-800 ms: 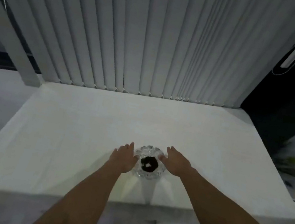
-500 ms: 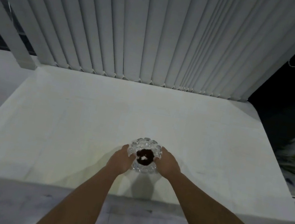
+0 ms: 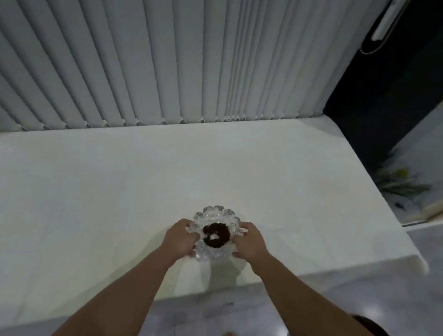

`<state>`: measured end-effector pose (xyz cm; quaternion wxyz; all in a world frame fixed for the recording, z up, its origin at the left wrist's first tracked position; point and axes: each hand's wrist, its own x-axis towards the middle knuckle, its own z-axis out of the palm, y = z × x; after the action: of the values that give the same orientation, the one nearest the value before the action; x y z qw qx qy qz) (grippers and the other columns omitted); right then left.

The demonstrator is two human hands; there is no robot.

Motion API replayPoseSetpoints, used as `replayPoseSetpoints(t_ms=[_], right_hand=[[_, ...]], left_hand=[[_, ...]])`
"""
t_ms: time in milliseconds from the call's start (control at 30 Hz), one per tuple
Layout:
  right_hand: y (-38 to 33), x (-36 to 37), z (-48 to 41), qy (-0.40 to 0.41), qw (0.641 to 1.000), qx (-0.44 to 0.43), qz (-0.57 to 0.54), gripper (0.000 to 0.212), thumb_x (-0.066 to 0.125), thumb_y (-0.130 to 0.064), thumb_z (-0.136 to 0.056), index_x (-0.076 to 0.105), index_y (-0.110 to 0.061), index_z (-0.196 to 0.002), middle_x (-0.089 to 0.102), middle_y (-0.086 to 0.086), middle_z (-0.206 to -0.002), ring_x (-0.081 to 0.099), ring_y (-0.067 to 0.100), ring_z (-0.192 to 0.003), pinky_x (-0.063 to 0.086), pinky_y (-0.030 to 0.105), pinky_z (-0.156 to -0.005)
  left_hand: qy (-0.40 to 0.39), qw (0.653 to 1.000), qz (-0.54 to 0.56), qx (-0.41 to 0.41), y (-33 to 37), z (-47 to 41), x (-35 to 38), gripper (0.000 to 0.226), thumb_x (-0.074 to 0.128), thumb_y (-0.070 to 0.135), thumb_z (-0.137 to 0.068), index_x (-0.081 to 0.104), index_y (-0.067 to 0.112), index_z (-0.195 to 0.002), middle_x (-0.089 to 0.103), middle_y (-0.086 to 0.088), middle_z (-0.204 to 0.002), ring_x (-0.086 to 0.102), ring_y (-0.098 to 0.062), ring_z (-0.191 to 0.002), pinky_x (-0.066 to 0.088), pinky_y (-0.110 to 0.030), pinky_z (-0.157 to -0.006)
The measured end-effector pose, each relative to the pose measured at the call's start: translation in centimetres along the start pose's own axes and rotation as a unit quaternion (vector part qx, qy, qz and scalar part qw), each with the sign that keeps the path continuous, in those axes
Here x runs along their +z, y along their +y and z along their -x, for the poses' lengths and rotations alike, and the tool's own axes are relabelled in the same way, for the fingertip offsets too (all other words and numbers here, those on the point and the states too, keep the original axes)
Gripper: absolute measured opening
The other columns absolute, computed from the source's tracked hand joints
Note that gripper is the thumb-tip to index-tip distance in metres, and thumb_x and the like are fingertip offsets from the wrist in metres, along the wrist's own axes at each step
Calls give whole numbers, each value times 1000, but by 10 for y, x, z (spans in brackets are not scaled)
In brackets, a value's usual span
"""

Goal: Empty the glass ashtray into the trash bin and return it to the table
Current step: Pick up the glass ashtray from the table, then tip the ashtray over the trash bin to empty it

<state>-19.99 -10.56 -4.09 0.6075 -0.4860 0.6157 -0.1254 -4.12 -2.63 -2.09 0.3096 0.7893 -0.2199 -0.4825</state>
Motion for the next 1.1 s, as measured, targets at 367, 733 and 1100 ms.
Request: replayPoseSetpoints(t_ms=[367, 733, 1100], right_hand=[[96, -108, 81, 188, 949, 40, -252, 53, 61, -5, -85, 48, -6, -137, 55, 12, -109, 55, 18, -71, 54, 25, -55], [241, -260, 185, 323, 870, 80, -362, 28, 56, 1, -86, 65, -9, -110, 52, 6, -68, 44, 15, -54, 39, 23, -44], [388, -341, 164, 326, 818, 105, -463, 36, 55, -8, -91, 55, -16, -126, 61, 12, -118, 62, 25, -96, 53, 31, -66]], left_hand=[[-186, 950, -202, 151, 52, 37, 120, 30, 57, 12, -85, 60, 13, -115, 62, -7, -101, 60, -21, -64, 55, -34, -71], [-327, 863, -308, 231, 38, 142, 338, 30, 60, 13, -84, 62, 15, -114, 67, -11, -99, 66, -27, -84, 58, -40, -87], [-370, 854, -317, 184, -33, 142, 503, 35, 60, 11, -86, 58, 21, -120, 66, -11, -107, 65, -30, -99, 55, -46, -93]])
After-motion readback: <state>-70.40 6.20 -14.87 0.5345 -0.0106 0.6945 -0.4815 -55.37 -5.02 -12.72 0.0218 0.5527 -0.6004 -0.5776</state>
